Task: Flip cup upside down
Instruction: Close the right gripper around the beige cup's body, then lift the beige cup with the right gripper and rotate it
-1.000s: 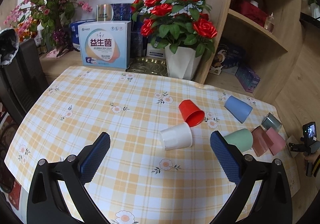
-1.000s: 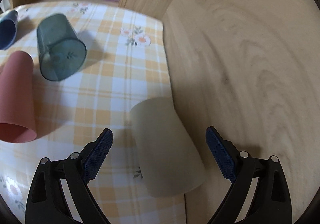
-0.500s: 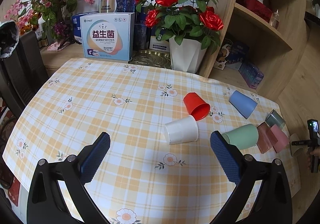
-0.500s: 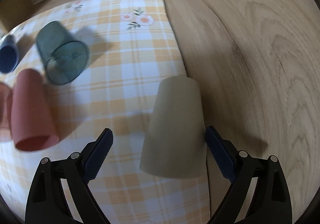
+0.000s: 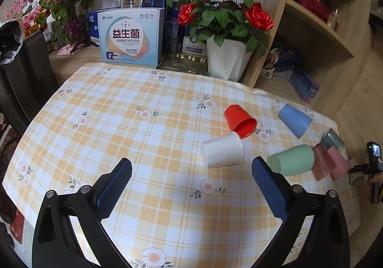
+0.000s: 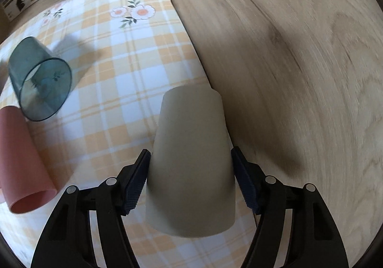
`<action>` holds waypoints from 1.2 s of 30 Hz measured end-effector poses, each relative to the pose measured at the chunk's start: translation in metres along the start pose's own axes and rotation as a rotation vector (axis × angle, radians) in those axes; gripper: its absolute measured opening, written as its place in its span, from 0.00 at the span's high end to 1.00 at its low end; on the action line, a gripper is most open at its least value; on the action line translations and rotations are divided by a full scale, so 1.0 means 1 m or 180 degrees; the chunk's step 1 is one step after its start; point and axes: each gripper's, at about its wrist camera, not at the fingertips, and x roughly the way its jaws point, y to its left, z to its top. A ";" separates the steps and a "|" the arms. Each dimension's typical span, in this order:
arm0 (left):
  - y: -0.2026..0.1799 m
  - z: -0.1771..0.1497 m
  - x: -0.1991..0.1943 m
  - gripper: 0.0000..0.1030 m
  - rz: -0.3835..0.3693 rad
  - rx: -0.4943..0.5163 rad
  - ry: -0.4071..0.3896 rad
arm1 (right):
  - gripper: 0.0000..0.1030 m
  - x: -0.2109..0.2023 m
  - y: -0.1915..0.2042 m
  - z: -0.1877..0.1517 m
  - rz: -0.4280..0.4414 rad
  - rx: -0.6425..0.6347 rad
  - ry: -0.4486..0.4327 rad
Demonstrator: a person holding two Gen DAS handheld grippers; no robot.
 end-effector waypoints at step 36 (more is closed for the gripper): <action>0.076 -0.042 -0.017 0.05 -0.0190 -0.0295 0.0089 | 0.36 -0.171 0.197 -0.181 0.1521 -0.0931 -0.0175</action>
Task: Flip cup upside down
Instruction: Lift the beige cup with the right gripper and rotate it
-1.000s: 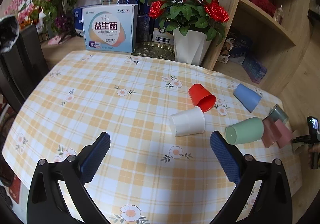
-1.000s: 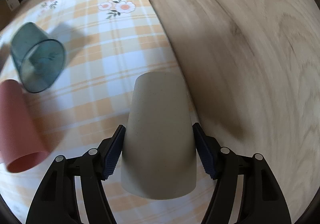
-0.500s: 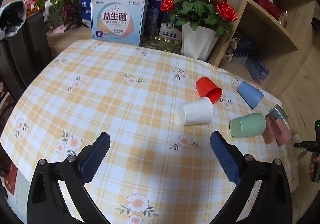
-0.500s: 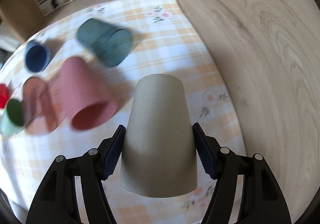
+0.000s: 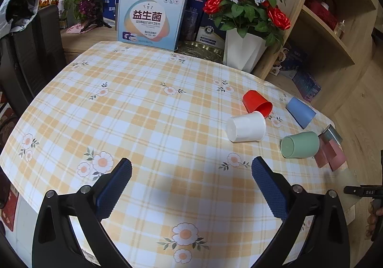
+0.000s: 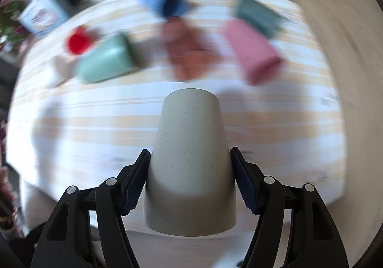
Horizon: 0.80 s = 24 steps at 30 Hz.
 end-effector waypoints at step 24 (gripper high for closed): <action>0.031 -0.002 -0.001 0.05 0.0074 -0.0156 0.0078 | 0.36 0.092 0.208 0.020 0.0815 0.0069 -0.0125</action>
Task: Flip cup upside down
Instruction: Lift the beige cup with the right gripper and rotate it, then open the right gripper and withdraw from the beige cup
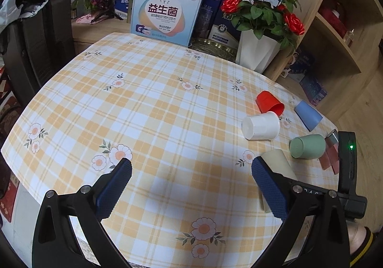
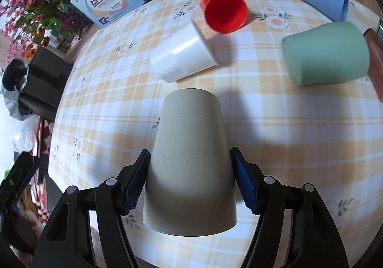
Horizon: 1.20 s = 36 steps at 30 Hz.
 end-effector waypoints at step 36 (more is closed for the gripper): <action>-0.022 0.004 0.007 0.05 -0.0164 0.0192 0.0240 | 0.14 -0.067 -0.032 -0.009 -0.0050 -0.0173 -0.0756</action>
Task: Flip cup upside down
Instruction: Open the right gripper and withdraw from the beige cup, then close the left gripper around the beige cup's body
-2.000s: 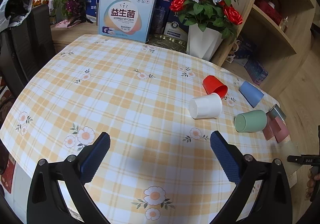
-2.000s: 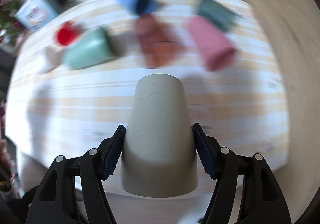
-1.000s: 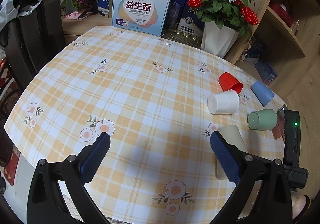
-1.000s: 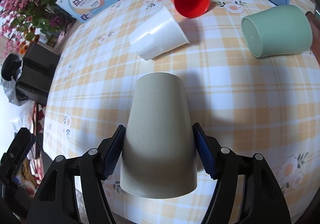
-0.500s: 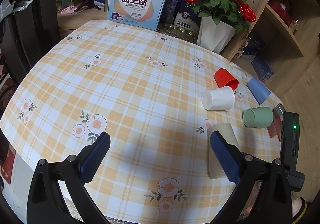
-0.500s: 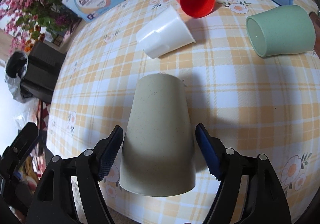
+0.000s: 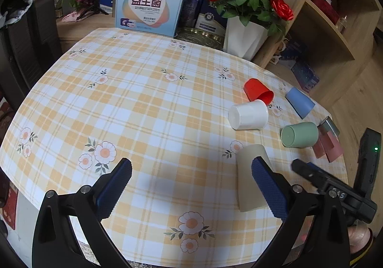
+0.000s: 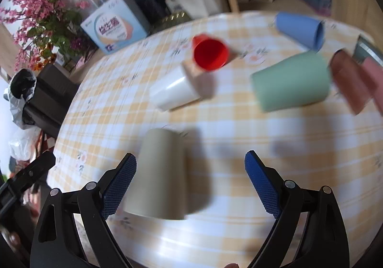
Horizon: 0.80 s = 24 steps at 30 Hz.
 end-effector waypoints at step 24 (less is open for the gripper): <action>-0.089 0.030 0.143 0.25 -0.0282 -0.0050 0.1559 | 0.14 -0.044 -0.169 -0.029 -0.0901 0.0579 -0.0171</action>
